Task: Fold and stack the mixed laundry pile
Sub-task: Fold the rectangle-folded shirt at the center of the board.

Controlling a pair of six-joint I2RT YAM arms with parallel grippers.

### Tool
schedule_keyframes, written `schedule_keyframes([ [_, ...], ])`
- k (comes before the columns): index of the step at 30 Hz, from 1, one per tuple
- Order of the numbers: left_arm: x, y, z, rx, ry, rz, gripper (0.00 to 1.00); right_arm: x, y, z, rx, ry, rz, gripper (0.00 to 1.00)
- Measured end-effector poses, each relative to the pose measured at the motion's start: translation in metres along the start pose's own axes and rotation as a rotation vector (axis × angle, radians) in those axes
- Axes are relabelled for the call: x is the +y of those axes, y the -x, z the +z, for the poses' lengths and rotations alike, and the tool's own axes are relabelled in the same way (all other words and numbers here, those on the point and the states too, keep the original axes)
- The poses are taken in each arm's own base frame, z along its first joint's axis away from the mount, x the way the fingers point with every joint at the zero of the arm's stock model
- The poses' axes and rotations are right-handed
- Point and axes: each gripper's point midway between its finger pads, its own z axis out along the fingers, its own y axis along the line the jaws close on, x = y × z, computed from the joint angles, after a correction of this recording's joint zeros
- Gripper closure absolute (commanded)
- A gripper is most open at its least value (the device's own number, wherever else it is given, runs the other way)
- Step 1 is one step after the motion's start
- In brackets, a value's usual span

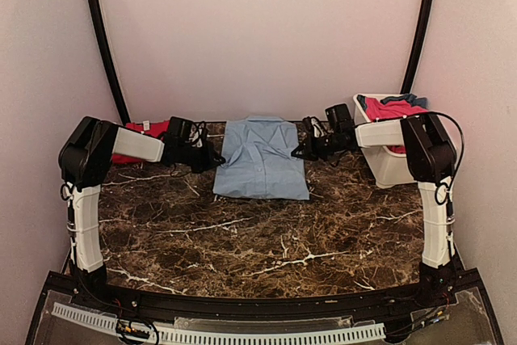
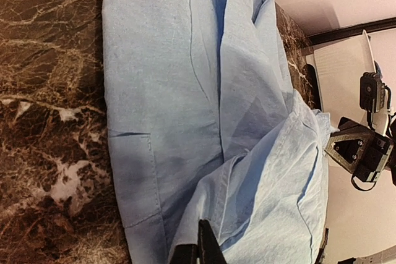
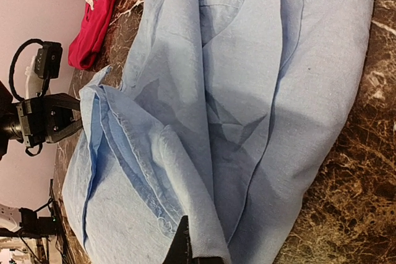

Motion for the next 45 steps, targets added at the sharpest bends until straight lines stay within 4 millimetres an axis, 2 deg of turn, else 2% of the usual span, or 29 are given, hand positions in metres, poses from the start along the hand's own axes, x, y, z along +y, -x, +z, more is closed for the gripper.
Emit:
schedule_keyframes([
  [7,-0.007,0.012,0.001,-0.023,-0.011,0.017,1.00,0.011,0.022,-0.003,-0.036,0.013,-0.030,1.00],
  [9,-0.009,0.019,0.004,-0.034,-0.017,0.023,0.95,0.010,0.025,-0.003,-0.042,0.014,-0.032,0.98],
  [12,-0.003,0.021,0.009,-0.035,-0.011,0.020,0.78,0.003,0.025,0.000,-0.039,0.008,-0.024,0.71],
  [14,0.003,0.020,0.011,-0.030,-0.004,0.016,0.58,-0.004,0.022,0.004,-0.030,0.002,-0.008,0.46],
  [15,0.005,0.019,0.012,-0.026,-0.001,0.008,0.52,-0.008,0.020,0.006,-0.024,-0.001,0.000,0.38],
  [16,0.007,0.020,0.012,-0.026,0.002,0.009,0.44,-0.010,0.019,0.006,-0.020,-0.001,0.009,0.32],
  [17,0.009,0.021,0.011,-0.027,0.006,0.003,0.41,-0.012,0.018,0.005,-0.015,-0.002,0.019,0.27],
  [20,0.015,0.031,0.004,-0.052,0.012,-0.011,0.24,-0.013,0.023,-0.002,-0.023,0.005,0.027,0.22],
  [22,0.021,0.038,-0.006,-0.074,0.021,-0.020,0.16,-0.011,0.030,-0.013,-0.039,0.010,0.027,0.03],
  [24,0.022,0.046,-0.022,-0.099,0.027,-0.028,0.07,-0.006,0.040,-0.028,-0.064,0.014,0.026,0.02],
  [28,0.008,0.056,-0.060,-0.159,0.008,-0.011,0.03,0.021,0.054,-0.066,-0.115,0.058,-0.011,0.01],
  [31,-0.011,0.049,-0.080,-0.176,-0.035,0.013,0.03,0.043,0.063,-0.085,-0.142,0.100,-0.049,0.01],
  [33,-0.017,0.036,-0.087,-0.173,-0.052,0.020,0.05,0.048,0.058,-0.090,-0.142,0.105,-0.053,0.04],
  [36,-0.014,0.005,-0.088,-0.129,-0.049,0.011,0.11,0.041,0.033,-0.090,-0.105,0.091,-0.014,0.10],
  [37,-0.010,-0.010,-0.085,-0.099,-0.041,0.006,0.13,0.038,0.024,-0.090,-0.091,0.085,-0.001,0.11],
  [39,-0.014,-0.029,-0.078,-0.056,-0.043,0.016,0.16,0.027,0.000,-0.087,-0.051,0.070,0.039,0.11],
  [42,-0.020,-0.053,-0.070,-0.001,-0.049,0.033,0.19,0.015,-0.031,-0.082,0.001,0.052,0.090,0.13],
  [45,-0.030,-0.067,-0.064,0.031,-0.071,0.054,0.24,0.007,-0.055,-0.079,0.038,0.045,0.122,0.15],
])
